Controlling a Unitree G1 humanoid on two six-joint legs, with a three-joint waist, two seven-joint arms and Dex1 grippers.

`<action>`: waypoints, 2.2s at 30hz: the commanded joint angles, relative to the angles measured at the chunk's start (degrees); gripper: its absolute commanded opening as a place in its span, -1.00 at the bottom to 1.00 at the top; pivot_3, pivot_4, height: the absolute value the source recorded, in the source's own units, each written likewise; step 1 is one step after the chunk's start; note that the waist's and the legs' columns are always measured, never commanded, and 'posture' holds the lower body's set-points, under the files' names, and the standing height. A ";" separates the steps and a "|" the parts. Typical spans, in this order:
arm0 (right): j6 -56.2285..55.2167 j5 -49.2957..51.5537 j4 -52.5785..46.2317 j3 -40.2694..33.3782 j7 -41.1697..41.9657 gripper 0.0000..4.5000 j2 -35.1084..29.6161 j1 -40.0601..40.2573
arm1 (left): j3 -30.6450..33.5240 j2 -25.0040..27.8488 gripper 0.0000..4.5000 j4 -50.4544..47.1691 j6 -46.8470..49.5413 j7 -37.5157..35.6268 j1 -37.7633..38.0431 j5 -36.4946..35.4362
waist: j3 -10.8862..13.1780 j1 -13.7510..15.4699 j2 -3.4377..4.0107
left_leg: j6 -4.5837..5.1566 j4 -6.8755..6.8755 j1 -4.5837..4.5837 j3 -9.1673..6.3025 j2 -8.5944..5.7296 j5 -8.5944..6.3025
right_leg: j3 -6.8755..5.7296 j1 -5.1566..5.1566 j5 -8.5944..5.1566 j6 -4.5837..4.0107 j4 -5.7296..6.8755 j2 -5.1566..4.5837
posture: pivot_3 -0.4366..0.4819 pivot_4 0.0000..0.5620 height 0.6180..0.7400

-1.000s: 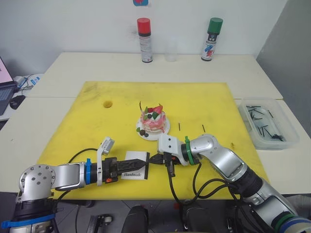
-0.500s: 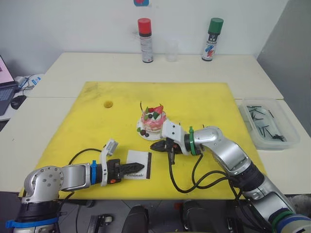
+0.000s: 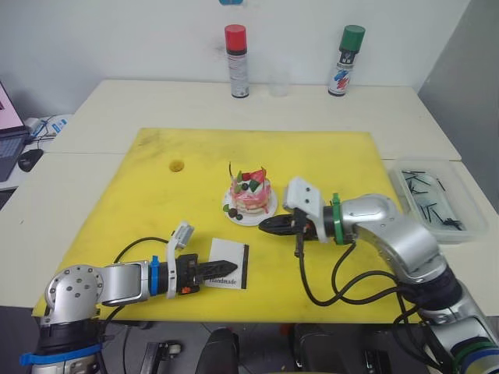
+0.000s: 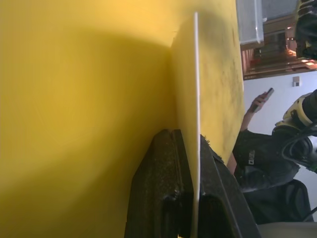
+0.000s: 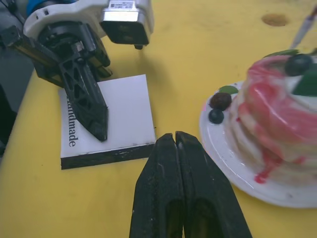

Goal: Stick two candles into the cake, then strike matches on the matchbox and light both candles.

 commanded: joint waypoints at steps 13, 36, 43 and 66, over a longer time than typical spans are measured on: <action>1.27 4.15 -6.02 -3.53 -2.00 -1.00 -6.38 6.81 | -4.77 -2.89 -0.99 1.13 -5.22 12.45 -2.86 -12.92 | 0.08 0.51 -0.13 | 0.28 0.01 0.00 -0.24 -0.72 0.15 | -0.10 0.37 0.05 0.36 -0.73 -0.66 | -0.05 -0.47 1.00; 0.79 12.62 -11.04 -9.98 0.12 -1.00 -11.66 12.22 | -4.21 16.35 -0.99 -1.81 -8.34 -7.76 5.22 -23.63 | 0.13 -0.28 -0.22 | 0.22 -0.83 -0.40 -0.22 -0.58 0.13 | -0.17 -0.26 0.02 0.25 -0.68 -0.58 | -0.05 -0.47 1.00; -0.81 14.00 -10.83 -12.47 0.87 -1.00 -15.70 14.36 | -10.60 8.54 -0.99 -6.06 -18.01 0.20 5.25 -21.77 | 0.13 0.15 -0.22 | 0.23 -0.72 -0.40 -0.19 -0.58 0.13 | -0.16 -0.22 0.03 0.25 -0.66 -0.59 | -0.05 -0.47 1.00; -8.94 0.26 1.45 4.12 -0.84 -1.00 -11.02 7.69 | -20.14 0.27 0.03 -0.10 -20.47 16.92 3.22 -20.02 | 0.09 0.13 -0.22 | 0.28 -0.52 -0.20 -0.16 -0.62 0.18 | -0.06 -0.14 0.15 0.42 -0.18 -0.52 | -0.05 -0.47 1.00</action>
